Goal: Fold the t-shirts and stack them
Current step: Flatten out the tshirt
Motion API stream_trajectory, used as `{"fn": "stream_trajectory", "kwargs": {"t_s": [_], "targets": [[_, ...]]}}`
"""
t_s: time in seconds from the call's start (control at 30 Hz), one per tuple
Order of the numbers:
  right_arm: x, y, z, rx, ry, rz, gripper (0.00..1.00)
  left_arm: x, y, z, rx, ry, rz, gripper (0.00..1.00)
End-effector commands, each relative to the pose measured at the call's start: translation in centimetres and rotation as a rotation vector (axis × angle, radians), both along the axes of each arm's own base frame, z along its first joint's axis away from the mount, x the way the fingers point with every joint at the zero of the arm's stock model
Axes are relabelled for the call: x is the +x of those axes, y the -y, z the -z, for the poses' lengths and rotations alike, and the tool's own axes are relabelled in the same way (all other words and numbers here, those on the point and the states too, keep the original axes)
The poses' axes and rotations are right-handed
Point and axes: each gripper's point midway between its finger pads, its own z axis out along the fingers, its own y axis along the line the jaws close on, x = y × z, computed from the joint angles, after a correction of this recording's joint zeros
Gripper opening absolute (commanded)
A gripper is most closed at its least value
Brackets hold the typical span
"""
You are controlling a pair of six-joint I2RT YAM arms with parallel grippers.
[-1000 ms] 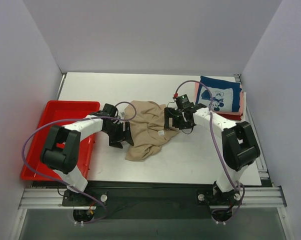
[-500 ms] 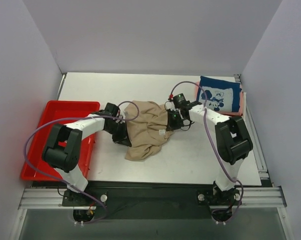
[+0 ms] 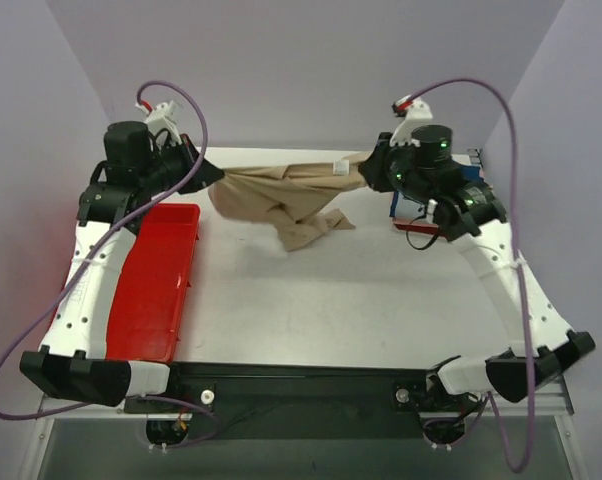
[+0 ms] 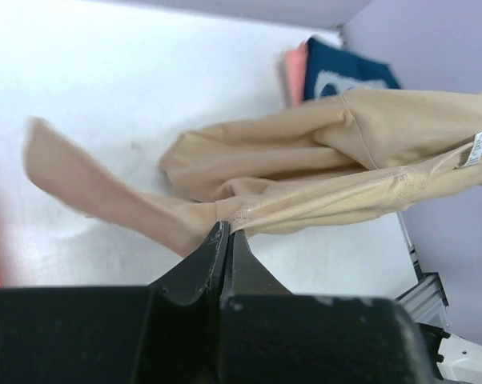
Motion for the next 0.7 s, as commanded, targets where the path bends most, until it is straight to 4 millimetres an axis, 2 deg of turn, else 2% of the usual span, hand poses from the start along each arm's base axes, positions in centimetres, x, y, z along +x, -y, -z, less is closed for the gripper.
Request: {"fn": "stream_trajectory", "kwargs": {"t_s": [0.0, 0.07, 0.2, 0.23, 0.27, 0.3, 0.33, 0.4, 0.5, 0.6, 0.67], "targets": [[-1.7, 5.0, -6.4, -0.070, 0.171, 0.156, 0.04, -1.5, -2.8, -7.6, 0.054, 0.230, -0.080, 0.00], [-3.2, 5.3, -9.1, -0.053, 0.246, 0.145, 0.07, -2.8, -3.8, -11.7, 0.071, 0.361, -0.115, 0.00], [-5.6, 4.7, -13.5, 0.018, 0.361, 0.090, 0.09, -5.2, -4.9, -17.5, 0.067, 0.548, -0.164, 0.00], [-6.6, 4.2, -15.0, 0.047, 0.393, 0.065, 0.09, -5.5, -5.0, -18.7, 0.065, 0.587, -0.170, 0.00], [-7.0, 4.0, -15.7, 0.063, 0.409, 0.052, 0.10, -6.0, -5.1, -19.6, 0.062, 0.614, -0.173, 0.00], [-7.4, 3.8, -16.3, 0.076, 0.420, 0.041, 0.10, -6.7, -5.2, -21.3, 0.057, 0.661, -0.175, 0.00], [-8.0, 3.5, -17.4, 0.095, 0.446, 0.025, 0.10, -6.9, -5.2, -21.9, 0.058, 0.680, -0.175, 0.00], [-8.4, 3.4, -18.5, 0.118, 0.471, 0.020, 0.11, -7.5, -5.2, -23.5, 0.051, 0.724, -0.171, 0.00], [-8.1, 3.5, -19.4, 0.141, 0.493, 0.044, 0.11, -7.0, -4.9, -23.7, 0.053, 0.737, -0.157, 0.00], [-6.3, 3.6, -18.3, 0.101, 0.476, 0.092, 0.09, -5.4, -4.2, -22.3, 0.045, 0.704, -0.125, 0.00], [-4.5, 3.2, -16.3, 0.053, 0.437, 0.118, 0.08, -4.1, -3.1, -20.5, 0.021, 0.657, -0.078, 0.00]]}}
